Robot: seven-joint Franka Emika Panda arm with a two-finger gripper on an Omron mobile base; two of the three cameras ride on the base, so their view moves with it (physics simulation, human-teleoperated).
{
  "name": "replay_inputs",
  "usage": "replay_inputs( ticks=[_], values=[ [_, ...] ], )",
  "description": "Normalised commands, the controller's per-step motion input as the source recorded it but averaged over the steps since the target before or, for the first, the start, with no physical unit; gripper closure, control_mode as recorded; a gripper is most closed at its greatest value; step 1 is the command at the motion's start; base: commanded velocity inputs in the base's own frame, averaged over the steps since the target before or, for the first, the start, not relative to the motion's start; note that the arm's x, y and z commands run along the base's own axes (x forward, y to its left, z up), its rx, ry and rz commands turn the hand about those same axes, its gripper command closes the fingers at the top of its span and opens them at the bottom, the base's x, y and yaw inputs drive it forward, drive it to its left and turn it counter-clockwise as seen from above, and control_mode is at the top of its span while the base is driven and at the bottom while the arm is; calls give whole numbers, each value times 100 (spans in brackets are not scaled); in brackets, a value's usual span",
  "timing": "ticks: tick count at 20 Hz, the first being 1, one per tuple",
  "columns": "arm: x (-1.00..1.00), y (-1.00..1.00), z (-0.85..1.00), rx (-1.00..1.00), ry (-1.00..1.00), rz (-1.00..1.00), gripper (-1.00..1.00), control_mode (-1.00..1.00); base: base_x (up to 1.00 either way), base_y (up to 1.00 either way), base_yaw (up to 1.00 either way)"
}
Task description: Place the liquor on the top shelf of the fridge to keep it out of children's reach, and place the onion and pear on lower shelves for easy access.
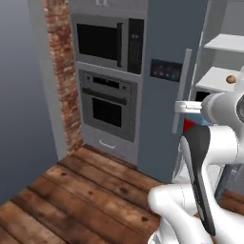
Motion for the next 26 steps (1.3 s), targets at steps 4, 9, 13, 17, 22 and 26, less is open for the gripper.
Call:
replay_inputs(
  ticks=[4, 9, 13, 17, 22, 26],
  values=[
    [0, 0, 0, 0, 0, 0, 100, 100, 79, 0, -55],
    [0, 0, 0, 0, 0, 0, 100, 100, 82, 0, -54],
    [0, 0, 0, 0, 0, 0, 100, 100, 73, 0, -50],
    [0, 0, 0, 0, 0, 0, 100, 100, 56, 28, -44],
    [0, 0, 0, 0, 0, 0, 100, 100, 38, 57, -39],
    [0, 0, 0, 0, 0, 0, 100, 100, 36, 39, -37]
  ],
)
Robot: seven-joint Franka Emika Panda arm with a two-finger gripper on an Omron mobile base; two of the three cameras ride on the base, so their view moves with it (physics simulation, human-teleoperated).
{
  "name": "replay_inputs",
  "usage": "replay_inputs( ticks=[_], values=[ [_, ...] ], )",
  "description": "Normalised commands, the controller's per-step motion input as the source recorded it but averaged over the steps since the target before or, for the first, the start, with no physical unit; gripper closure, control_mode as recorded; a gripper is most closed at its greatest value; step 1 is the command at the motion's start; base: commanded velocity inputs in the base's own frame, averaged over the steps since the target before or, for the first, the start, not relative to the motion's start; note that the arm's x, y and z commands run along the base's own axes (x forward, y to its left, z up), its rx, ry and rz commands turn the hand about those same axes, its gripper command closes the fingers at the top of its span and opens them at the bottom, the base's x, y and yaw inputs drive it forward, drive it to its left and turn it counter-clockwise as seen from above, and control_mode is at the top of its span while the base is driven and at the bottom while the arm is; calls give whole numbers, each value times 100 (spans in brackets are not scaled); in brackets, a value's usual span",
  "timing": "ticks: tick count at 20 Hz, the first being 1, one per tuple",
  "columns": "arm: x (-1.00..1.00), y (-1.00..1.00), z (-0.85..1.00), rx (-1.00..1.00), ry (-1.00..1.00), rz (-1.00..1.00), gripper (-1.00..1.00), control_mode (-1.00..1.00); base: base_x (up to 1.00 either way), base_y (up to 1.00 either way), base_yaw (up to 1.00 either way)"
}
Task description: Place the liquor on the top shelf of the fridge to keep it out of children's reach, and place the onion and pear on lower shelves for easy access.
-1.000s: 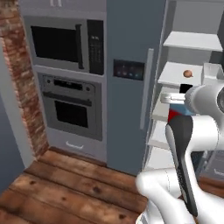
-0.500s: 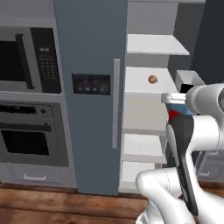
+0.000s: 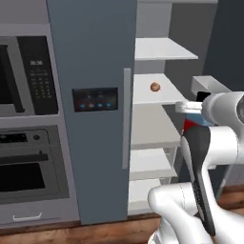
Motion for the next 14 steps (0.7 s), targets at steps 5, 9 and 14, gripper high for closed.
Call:
replay_inputs(
  ticks=[5, 9, 14],
  values=[
    [0, 0, 0, 0, 0, 0, 100, 100, 44, 7, -30],
    [0, 0, 0, 0, 0, 0, 100, 100, 55, 7, -11],
    [0, 0, 0, 0, 0, 0, 100, 100, 53, 9, -1]
  ],
)
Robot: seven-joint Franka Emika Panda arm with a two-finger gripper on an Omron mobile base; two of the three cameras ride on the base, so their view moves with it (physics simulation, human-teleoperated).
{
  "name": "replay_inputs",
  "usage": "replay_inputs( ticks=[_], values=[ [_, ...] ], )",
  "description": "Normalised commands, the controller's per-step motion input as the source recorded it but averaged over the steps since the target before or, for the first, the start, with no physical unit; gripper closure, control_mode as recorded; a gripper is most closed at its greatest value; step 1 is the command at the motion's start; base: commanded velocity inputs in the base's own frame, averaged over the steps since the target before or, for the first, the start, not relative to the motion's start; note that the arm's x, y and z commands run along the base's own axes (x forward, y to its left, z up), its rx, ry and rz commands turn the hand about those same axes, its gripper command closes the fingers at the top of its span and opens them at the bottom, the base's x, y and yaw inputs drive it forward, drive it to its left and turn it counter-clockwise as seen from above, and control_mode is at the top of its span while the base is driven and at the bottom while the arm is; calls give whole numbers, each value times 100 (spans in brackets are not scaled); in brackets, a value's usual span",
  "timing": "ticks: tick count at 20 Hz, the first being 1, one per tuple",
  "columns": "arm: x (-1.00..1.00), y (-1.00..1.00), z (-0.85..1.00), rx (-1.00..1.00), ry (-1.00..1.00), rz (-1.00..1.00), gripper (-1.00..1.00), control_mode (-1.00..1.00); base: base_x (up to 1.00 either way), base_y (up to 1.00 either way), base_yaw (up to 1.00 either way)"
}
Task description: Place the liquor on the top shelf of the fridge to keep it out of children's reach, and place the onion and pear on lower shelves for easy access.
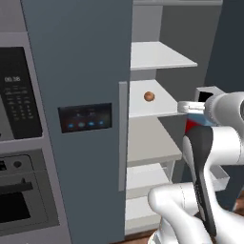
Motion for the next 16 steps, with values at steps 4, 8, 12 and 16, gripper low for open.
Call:
replay_inputs(
  ticks=[4, 8, 12, 16],
  values=[
    [0, 0, 0, 0, 0, 0, 100, 100, 57, 0, 0],
    [0, 0, 0, 0, 0, 0, 100, 100, 55, 0, 0],
    [6, 0, 1, 0, -8, 0, 100, -100, 18, 0, 0],
    [5, -1, 23, 0, -28, 3, 100, -100, 0, 0, 0]
  ],
)
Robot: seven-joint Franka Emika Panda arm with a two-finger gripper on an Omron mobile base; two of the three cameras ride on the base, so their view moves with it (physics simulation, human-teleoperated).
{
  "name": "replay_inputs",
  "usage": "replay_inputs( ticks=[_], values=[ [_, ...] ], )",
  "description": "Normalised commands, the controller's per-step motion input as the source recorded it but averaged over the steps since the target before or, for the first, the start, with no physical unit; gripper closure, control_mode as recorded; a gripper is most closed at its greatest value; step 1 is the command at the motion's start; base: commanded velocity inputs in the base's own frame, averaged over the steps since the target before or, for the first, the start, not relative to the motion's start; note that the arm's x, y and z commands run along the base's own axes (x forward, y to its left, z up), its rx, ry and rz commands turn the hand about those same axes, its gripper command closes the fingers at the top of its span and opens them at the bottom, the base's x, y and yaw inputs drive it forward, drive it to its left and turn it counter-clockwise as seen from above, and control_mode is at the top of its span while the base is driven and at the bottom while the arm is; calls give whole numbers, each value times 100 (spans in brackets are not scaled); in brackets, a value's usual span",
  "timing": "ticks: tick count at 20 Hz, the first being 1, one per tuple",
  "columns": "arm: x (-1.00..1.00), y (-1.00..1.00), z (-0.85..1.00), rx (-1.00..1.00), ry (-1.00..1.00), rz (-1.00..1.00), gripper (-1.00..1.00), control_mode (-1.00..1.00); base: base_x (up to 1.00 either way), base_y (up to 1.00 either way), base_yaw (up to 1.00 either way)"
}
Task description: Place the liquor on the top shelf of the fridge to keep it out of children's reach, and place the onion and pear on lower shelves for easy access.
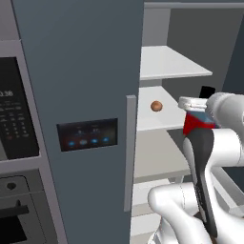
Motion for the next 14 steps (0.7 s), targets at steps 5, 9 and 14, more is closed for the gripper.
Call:
replay_inputs(
  ticks=[5, 9, 14],
  values=[
    [8, -1, 57, 0, -18, 3, 100, -100, 0, 0, 0],
    [21, 0, 64, -1, -2, 0, 100, -100, 0, 0, 0],
    [20, -4, 41, -1, 0, 0, 100, -100, 0, 0, 0]
  ],
)
